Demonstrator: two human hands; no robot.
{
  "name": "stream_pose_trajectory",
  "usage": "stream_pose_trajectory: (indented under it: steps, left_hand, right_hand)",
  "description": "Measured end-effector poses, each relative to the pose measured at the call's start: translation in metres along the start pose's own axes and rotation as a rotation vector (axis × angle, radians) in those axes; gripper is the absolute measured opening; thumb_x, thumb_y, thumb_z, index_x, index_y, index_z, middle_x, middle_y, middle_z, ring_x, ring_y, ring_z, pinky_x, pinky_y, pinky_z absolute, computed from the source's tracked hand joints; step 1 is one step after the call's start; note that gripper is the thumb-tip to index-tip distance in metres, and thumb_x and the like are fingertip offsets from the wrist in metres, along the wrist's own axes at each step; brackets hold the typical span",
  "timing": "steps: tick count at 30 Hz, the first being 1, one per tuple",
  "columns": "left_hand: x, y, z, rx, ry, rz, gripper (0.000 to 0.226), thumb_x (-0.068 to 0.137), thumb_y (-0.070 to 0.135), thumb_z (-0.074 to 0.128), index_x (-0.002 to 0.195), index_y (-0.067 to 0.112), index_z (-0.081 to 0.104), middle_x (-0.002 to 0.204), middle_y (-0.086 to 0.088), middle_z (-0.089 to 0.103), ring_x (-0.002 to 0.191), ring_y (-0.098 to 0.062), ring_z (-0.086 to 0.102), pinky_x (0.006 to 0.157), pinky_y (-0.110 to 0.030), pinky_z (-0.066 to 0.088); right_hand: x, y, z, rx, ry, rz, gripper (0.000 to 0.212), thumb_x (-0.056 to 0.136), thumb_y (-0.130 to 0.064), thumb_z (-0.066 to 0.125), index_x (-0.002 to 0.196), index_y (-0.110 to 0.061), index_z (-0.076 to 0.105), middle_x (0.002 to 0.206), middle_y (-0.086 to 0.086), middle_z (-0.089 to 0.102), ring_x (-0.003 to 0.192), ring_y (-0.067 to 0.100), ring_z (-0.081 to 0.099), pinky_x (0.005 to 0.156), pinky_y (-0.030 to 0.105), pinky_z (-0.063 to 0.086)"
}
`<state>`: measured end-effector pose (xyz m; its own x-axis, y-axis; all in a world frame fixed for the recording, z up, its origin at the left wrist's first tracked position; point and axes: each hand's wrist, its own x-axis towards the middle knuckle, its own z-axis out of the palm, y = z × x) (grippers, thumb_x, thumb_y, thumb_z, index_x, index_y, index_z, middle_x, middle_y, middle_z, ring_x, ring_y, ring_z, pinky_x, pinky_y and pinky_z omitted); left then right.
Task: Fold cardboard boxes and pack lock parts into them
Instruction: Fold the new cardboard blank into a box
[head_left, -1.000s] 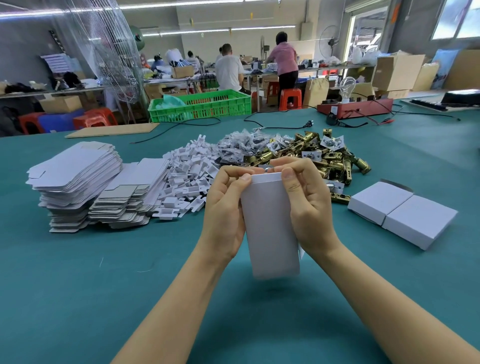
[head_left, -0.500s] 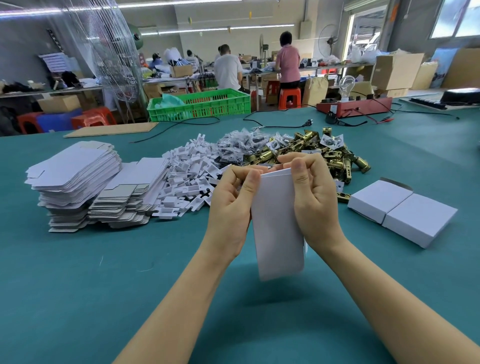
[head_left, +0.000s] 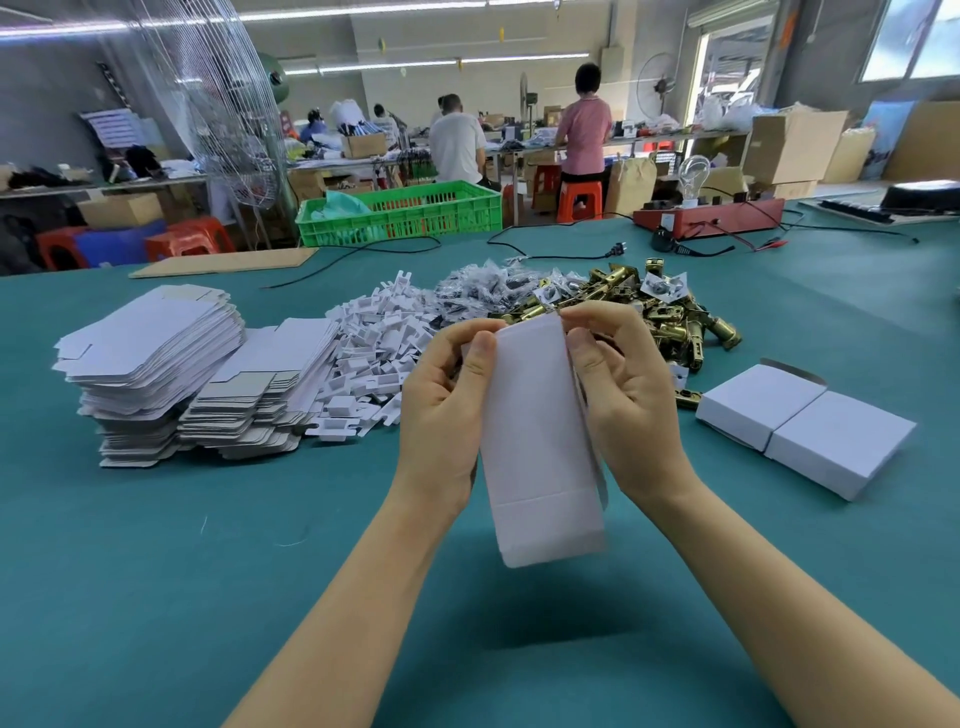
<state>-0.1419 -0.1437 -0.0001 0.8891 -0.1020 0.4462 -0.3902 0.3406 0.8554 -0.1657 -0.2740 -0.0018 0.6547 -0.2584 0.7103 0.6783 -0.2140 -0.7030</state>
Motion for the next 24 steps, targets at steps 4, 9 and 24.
stream_pose_trajectory:
  steps: [4,9,24]
  left_hand:
    - [-0.001,-0.002,0.001,0.074,0.020,0.064,0.024,0.100,0.021,0.054,0.087,0.035,0.070,0.085,0.014,0.066,0.076,-0.004,0.057,0.066,-0.020,0.051]
    - [-0.003,-0.007,0.005,0.100,0.036,0.056,0.021,0.100,0.020,0.054,0.092,0.032,0.069,0.094,0.012,0.069,0.088,-0.008,0.060,0.078,-0.030,0.052]
    - [-0.004,-0.009,0.004,0.213,0.007,0.065,0.009,0.098,0.016,0.058,0.094,0.017,0.066,0.098,-0.006,0.068,0.095,-0.017,0.060,0.089,-0.042,0.049]
  right_hand:
    - [-0.001,0.000,0.001,-0.012,-0.073,0.047,0.021,0.097,-0.026,0.046,0.115,-0.026,0.057,0.108,-0.002,0.061,0.086,0.022,0.059,0.069,0.037,0.048]
    - [-0.002,0.009,0.002,-0.144,-0.053,-0.013,0.020,0.096,-0.019,0.051,0.113,-0.015,0.060,0.107,0.006,0.061,0.089,0.024,0.060,0.072,0.039,0.049]
    - [-0.004,0.016,0.005,-0.188,-0.094,-0.083,0.013,0.096,-0.009,0.051,0.102,-0.006,0.061,0.099,0.008,0.060,0.095,0.022,0.059,0.081,0.039,0.050]
